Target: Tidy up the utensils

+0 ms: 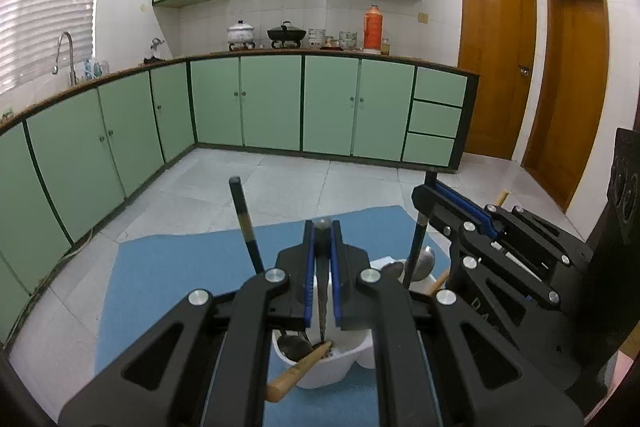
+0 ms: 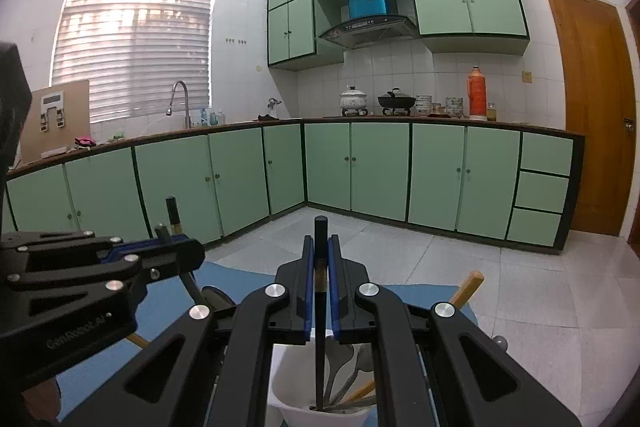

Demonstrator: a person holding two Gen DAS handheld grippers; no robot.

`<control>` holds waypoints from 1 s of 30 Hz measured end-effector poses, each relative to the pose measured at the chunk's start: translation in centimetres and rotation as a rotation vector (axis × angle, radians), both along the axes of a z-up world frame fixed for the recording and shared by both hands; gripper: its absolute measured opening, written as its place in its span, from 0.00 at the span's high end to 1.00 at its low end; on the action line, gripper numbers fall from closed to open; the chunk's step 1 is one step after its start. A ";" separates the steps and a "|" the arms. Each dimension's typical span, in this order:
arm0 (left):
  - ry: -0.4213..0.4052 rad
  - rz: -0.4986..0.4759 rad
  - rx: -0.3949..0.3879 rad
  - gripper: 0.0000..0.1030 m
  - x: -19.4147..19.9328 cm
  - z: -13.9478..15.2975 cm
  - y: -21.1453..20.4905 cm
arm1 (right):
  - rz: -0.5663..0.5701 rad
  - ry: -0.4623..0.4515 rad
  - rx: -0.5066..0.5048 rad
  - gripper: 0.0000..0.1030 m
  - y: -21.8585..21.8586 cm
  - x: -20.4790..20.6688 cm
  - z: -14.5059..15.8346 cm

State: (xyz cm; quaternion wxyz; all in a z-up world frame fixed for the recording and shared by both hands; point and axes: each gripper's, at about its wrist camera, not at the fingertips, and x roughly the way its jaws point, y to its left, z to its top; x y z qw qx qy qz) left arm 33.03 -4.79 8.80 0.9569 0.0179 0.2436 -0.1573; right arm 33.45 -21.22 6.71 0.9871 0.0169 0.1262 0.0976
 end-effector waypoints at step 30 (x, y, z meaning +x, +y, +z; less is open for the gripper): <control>-0.172 0.057 -0.085 0.33 -9.1 2.5 3.3 | -0.019 -0.089 0.092 0.48 -4.2 -9.9 2.3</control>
